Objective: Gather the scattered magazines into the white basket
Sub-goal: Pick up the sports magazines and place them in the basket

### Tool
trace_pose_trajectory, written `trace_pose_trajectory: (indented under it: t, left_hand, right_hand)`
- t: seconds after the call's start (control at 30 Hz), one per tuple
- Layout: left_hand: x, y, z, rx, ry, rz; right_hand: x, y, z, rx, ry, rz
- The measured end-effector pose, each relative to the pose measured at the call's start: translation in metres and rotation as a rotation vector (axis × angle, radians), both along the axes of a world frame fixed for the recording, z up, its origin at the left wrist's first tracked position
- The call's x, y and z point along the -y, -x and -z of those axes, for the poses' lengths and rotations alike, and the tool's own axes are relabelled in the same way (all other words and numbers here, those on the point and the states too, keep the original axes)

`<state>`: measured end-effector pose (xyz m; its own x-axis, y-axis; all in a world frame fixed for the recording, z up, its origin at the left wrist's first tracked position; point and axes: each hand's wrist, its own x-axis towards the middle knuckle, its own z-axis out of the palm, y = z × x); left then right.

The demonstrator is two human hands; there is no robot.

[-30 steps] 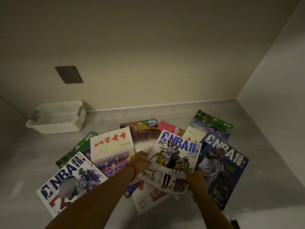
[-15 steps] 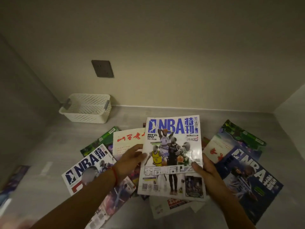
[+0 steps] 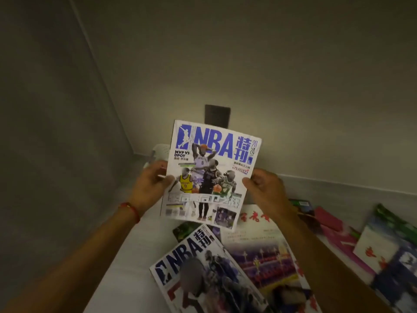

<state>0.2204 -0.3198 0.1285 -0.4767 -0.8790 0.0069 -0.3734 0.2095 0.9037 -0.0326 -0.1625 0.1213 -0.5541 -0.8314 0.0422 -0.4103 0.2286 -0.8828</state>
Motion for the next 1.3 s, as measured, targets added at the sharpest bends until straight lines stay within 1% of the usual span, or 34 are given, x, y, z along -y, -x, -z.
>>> trace_pose_trajectory:
  t: [0.1, 0.2, 0.27, 0.37, 0.43, 0.57, 0.67, 0.77, 0.87, 0.9, 0.97, 1.03, 1.07, 1.1, 1.13, 1.17, 1.2, 1.23, 1.27, 1.3]
  left_hand:
    - [0.062, -0.01, -0.015, 0.05, 0.144, -0.066]
    - [0.114, -0.009, -0.026, 0.052, 0.161, -0.115]
    - [0.14, -0.002, -0.026, -0.008, 0.11, -0.137]
    - [0.17, 0.008, -0.018, -0.045, 0.036, -0.175]
    - [0.185, 0.011, -0.011, -0.048, -0.017, -0.203]
    - [0.209, 0.015, 0.012, -0.071, -0.106, -0.262]
    - [0.22, 0.02, 0.031, -0.108, -0.211, -0.284]
    - [0.227, 0.025, 0.046, -0.166, -0.33, -0.279]
    - [0.229, 0.03, 0.056, -0.2, -0.379, -0.279]
    - [0.229, 0.033, 0.057, -0.231, -0.393, -0.262]
    - [0.228, 0.04, 0.058, -0.263, -0.418, -0.195]
    - [0.227, 0.047, 0.058, -0.263, -0.439, -0.152]
    - [0.227, 0.049, 0.058, -0.256, -0.452, -0.15]
    - [0.227, 0.052, 0.059, -0.238, -0.463, -0.147]
    - [0.227, 0.053, 0.06, -0.209, -0.476, -0.136]
    - [0.226, 0.053, 0.06, -0.186, -0.503, -0.13]
    - [0.224, 0.053, 0.059, -0.186, -0.55, -0.143]
    - [0.22, 0.053, 0.058, -0.207, -0.599, -0.165]
    - [0.216, 0.054, 0.058, -0.223, -0.622, -0.188]
    - [0.21, 0.054, 0.057, -0.224, -0.615, -0.214]
  right_hand:
    - [0.064, -0.013, -0.021, -0.137, 0.026, 0.062]
    - [0.117, -0.018, -0.035, -0.133, 0.048, 0.104]
    - [0.145, -0.018, -0.035, -0.125, 0.06, 0.138]
    - [0.177, -0.017, -0.026, -0.071, 0.046, 0.184]
    - [0.191, -0.014, -0.017, -0.023, 0.033, 0.2]
    - [0.217, -0.012, 0.002, -0.018, -0.013, 0.195]
    - [0.228, -0.012, 0.017, -0.004, -0.058, 0.206]
    - [0.238, -0.013, 0.029, 0.061, -0.102, 0.223]
    - [0.245, -0.015, 0.039, 0.141, -0.121, 0.233]
    - [0.245, -0.016, 0.041, 0.169, -0.093, 0.222]
    - [0.243, -0.013, 0.044, 0.182, -0.059, 0.204]
    - [0.236, -0.01, 0.045, 0.17, -0.152, 0.171]
    - [0.232, -0.004, 0.046, 0.116, -0.16, 0.16]
    - [0.229, 0.0, 0.046, 0.113, -0.139, 0.13]
    - [0.225, -0.003, 0.043, 0.192, -0.129, 0.103]
    - [0.218, -0.007, 0.037, 0.251, -0.1, 0.022]
    - [0.21, -0.01, 0.031, 0.313, -0.017, 0.01]
    - [0.2, -0.013, 0.023, 0.431, 0.082, 0.067]
    - [0.19, -0.016, 0.015, 0.534, 0.118, 0.114]
    - [0.178, -0.019, 0.01, 0.55, 0.108, 0.114]
